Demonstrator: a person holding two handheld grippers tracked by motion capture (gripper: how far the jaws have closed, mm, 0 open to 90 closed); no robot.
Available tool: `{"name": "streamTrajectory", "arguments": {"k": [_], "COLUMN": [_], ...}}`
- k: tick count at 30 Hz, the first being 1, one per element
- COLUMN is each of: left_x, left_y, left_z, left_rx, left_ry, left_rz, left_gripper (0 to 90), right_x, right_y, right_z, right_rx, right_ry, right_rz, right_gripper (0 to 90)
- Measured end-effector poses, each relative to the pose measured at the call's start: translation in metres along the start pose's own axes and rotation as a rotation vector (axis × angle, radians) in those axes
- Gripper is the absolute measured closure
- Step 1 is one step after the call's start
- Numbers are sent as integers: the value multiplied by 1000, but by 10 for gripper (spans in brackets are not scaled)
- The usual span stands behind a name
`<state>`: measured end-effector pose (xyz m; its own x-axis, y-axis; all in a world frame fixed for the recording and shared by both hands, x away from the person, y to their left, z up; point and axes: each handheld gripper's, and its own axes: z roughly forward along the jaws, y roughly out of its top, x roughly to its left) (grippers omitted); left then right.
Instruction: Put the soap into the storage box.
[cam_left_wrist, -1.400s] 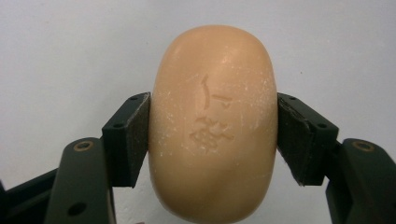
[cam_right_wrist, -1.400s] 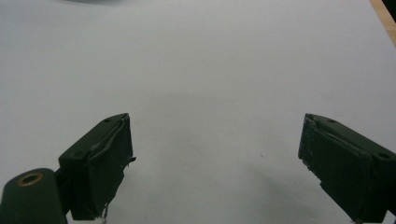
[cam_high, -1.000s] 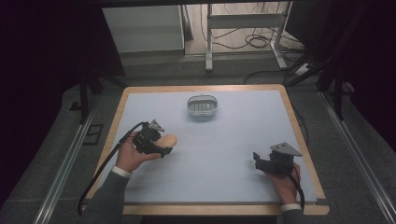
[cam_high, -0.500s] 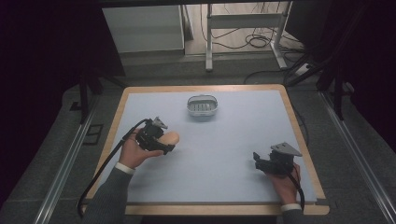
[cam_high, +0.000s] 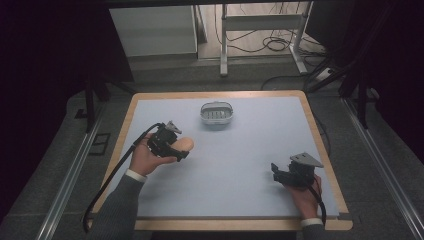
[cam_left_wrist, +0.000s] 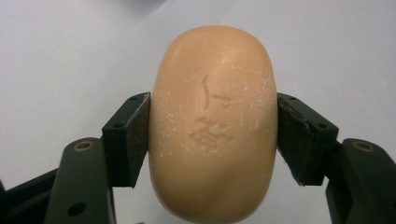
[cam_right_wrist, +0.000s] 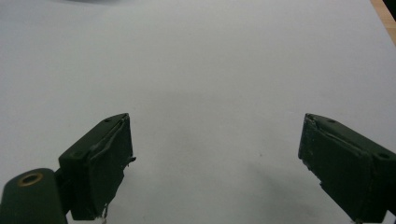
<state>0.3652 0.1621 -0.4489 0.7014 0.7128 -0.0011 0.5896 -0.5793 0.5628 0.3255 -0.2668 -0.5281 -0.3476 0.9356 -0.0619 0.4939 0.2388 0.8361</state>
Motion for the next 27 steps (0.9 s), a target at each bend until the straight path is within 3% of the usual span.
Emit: {"name": "streamTrajectory", "arguments": {"k": [27], "left_x": [5], "left_y": [22], "left_z": [4], "left_rx": [-8], "left_ry": [3], "left_rz": [19], "left_gripper": [327], "right_x": [0], "right_y": [0], "right_z": [0], "right_rx": [0], "right_ry": [-1], "right_rz": [-3], "right_gripper": [99]}}
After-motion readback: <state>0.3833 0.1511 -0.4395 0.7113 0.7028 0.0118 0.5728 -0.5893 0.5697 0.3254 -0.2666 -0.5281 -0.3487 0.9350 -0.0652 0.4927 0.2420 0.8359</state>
